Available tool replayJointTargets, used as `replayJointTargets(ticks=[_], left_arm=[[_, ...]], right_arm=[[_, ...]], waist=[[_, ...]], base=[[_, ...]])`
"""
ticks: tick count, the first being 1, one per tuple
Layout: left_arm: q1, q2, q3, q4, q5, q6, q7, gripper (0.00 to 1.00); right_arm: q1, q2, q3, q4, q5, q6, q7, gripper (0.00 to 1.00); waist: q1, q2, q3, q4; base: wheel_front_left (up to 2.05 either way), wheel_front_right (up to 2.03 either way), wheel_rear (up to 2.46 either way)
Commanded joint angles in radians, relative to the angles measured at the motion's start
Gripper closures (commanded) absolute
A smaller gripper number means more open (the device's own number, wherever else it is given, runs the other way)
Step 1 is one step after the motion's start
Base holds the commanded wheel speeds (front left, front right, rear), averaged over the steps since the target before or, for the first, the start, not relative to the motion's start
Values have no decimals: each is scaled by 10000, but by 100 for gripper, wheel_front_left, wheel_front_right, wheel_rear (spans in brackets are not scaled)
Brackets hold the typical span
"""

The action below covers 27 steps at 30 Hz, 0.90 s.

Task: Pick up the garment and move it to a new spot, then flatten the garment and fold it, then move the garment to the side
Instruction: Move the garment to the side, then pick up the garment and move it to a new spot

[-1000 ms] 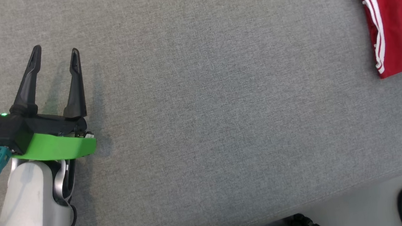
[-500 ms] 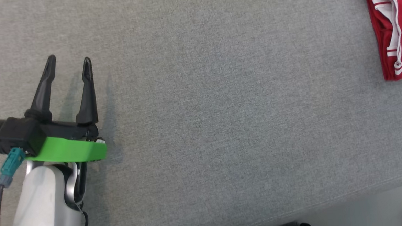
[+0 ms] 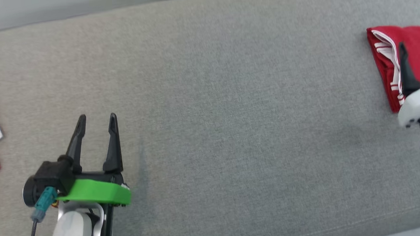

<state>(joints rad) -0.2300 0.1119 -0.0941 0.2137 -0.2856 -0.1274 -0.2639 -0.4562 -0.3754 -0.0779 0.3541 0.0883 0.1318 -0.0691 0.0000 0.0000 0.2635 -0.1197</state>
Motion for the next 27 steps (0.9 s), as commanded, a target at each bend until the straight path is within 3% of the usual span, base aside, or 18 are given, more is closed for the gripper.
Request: replayJointTargets(ticks=[1,14,27], left_arm=[[274,-31,54,102,86,-16,-1,0],[1486,-270,197,620,208,-31,-2,0],[1894,-495,529,607,184,-35,-2,0]], right_arm=[[496,115,17,-190,250,-22,-135,0],[3762,1465,0,-2216,831,-21,-23,0],[4629,1971,209,-2678,690,-21,311,0]], waist=[[0,0,-1195,715],[0,0,-2633,1341],[0,0,-2740,1505]], base=[[0,0,0],[0,0,0],[0,0,0]])
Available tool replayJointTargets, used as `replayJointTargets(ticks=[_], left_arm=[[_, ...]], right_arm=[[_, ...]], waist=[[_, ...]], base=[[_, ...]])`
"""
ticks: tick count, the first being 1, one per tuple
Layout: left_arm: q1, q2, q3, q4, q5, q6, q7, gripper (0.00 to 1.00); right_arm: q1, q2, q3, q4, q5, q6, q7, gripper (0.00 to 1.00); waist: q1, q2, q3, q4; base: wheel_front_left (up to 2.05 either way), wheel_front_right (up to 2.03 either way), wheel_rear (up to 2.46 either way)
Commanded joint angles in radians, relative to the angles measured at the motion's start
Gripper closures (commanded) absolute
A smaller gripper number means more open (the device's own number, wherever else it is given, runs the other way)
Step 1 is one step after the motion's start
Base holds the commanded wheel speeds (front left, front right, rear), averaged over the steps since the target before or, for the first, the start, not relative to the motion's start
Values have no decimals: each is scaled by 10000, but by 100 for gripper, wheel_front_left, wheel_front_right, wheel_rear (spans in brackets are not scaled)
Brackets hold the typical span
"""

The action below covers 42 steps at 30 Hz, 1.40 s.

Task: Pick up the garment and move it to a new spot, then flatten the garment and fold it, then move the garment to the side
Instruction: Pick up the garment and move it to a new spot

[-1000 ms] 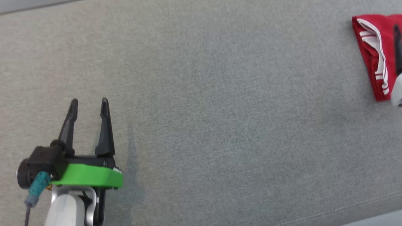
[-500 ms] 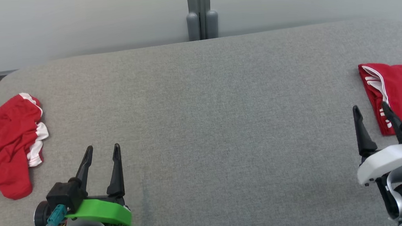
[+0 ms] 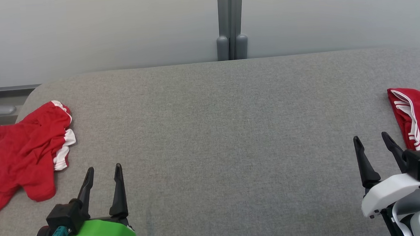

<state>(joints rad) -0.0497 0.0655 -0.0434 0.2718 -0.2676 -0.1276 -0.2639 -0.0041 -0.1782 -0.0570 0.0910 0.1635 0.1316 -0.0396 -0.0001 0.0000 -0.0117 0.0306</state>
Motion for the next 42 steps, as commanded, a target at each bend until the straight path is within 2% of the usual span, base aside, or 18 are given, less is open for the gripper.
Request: replayJointTargets(ticks=[1,7,13,20,33,37,42], left_arm=[[81,-30,35,22,12,-34,-2,0],[-47,-59,61,-40,68,-34,-2,0],[-268,-76,35,-65,87,-29,-2,0],[-378,-58,118,-81,104,-30,-2,0],[77,-91,419,-59,133,-28,-2,0],[213,-38,585,-43,142,-27,-2,0],[372,-60,901,-357,122,21,-2,0]], right_arm=[[107,8,6,-62,-78,-19,29,0],[60,50,-43,-58,-116,-19,79,0],[57,180,26,-55,-108,-19,13,0],[-135,263,247,76,-57,-19,-94,0],[-36,225,578,316,114,-19,-148,0],[-73,216,684,327,166,-19,-168,0],[-516,128,1052,433,234,-19,-94,0]], waist=[[1,0,23,6],[1,0,87,103],[1,0,205,544],[1,0,234,1678],[1,0,49,4224],[1,0,0,4732],[1,0,186,4881]], base=[[0,0,0],[0,0,0],[0,0,0],[0,0,0],[0,0,0],[0,0,0],[0,0,0]])
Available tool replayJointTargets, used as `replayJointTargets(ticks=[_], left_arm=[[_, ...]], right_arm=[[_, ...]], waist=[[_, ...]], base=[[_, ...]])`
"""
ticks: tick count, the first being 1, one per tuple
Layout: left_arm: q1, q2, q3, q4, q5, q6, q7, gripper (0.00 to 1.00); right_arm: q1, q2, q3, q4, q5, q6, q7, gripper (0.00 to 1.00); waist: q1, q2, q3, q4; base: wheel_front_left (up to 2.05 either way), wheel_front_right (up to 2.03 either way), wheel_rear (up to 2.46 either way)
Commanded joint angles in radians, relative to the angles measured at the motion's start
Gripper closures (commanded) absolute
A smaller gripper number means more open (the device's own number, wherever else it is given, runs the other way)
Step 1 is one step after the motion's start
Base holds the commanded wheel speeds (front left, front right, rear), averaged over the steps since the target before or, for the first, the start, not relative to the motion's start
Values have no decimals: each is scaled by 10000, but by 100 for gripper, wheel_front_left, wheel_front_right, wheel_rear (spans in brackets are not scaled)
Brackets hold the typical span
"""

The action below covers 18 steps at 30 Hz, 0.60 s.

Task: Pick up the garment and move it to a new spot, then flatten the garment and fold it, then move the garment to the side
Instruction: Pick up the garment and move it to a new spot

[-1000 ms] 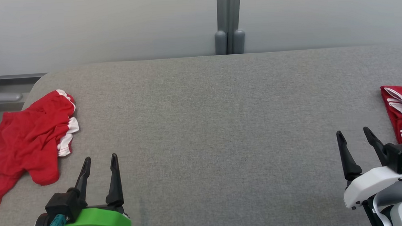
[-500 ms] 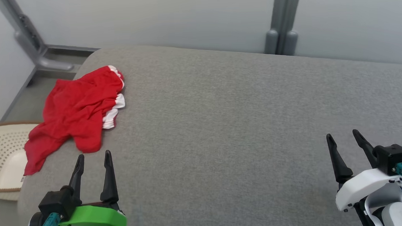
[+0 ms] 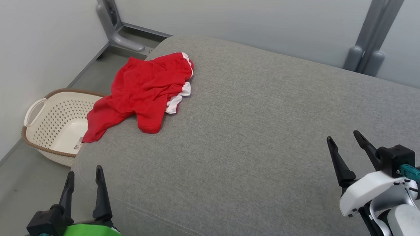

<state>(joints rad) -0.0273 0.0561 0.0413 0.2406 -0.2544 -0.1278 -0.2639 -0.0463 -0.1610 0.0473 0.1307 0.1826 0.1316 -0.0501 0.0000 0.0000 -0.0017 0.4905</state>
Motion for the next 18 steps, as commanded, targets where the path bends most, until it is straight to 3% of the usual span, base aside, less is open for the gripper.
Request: replayJointTargets(ticks=[1,18], left_arm=[[177,26,84,-84,-15,30,-2,0],[-305,-42,184,150,-51,128,0,0]], right_arm=[[-164,-64,73,75,46,-19,11,0],[-435,-248,187,462,143,-19,-139,0]], waist=[[0,0,119,299],[0,0,463,349]], base=[[0,0,0],[0,0,0]])
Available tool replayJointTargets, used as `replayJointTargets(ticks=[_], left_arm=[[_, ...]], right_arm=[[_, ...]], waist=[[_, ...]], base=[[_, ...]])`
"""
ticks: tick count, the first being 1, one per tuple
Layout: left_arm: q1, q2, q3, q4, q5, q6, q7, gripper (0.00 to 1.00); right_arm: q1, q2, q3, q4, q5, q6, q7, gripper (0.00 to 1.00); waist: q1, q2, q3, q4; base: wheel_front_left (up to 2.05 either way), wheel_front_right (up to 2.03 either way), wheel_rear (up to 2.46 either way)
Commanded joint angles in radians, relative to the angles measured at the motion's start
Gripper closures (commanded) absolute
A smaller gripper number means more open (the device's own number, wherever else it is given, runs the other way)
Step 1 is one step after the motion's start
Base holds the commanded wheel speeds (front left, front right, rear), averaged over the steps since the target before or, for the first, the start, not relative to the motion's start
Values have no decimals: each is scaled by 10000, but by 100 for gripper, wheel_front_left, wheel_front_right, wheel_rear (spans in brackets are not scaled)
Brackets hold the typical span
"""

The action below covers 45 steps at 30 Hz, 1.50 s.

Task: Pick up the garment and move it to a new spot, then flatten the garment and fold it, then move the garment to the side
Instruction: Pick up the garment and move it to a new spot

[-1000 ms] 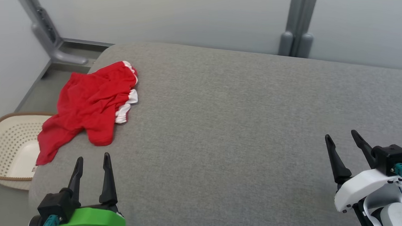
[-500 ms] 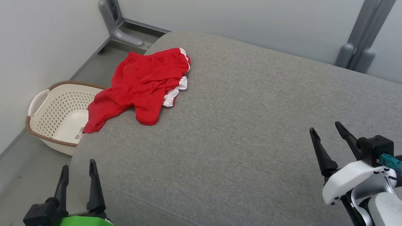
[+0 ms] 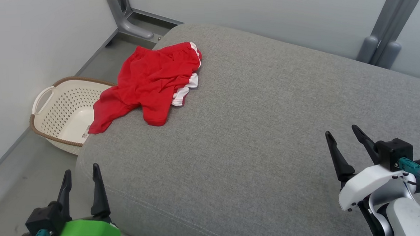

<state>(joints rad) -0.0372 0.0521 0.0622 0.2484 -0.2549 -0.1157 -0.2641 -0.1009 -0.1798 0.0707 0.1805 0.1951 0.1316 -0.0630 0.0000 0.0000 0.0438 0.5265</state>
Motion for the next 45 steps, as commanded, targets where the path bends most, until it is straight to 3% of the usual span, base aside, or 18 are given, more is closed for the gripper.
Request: replayJointTargets(ticks=[1,7,16,23,33,42,43,44,45], left_arm=[[-332,-3,-121,215,-33,0,6,0],[-2104,243,-435,1419,-249,-67,765,0],[-5318,424,184,4560,-2047,-127,2507,0],[-7240,1183,842,6332,-2977,-99,3470,0],[-8672,2285,1222,7651,-3310,460,4259,0],[-8670,2825,1153,8721,-3260,569,4624,0],[-8621,2878,1122,8876,-3218,597,4701,19],[-8588,2907,1092,8998,-3183,625,4718,52],[-8529,2920,1032,9139,-3122,629,4711,98]], right_arm=[[132,-59,-81,-67,-3,-19,13,0],[332,-128,-228,-534,-174,-19,287,0],[-145,-677,-44,-1706,-433,-19,1213,0],[-693,-1145,269,-2739,-510,-19,1835,0],[-717,-1293,296,-3882,-668,-19,2268,0],[-457,-1128,152,-4141,-749,-19,2120,0],[-426,-1097,141,-4125,-742,-19,2095,0],[-391,-1069,117,-4099,-733,-19,2072,0],[-361,-1024,94,-4052,-700,-19,2022,0]], waist=[[0,0,29,-24],[0,0,368,-180],[0,0,1781,-1484],[0,0,3092,-2643],[0,0,4349,-3758],[0,0,4361,-4526],[0,0,4295,-4570],[0,0,4232,-4596],[0,0,4146,-4616]], base=[[0,0,0],[0,0,0],[0,0,0],[0,0,0],[0,0,0],[0,0,0],[0,0,0],[0,0,0],[0,0,0]])
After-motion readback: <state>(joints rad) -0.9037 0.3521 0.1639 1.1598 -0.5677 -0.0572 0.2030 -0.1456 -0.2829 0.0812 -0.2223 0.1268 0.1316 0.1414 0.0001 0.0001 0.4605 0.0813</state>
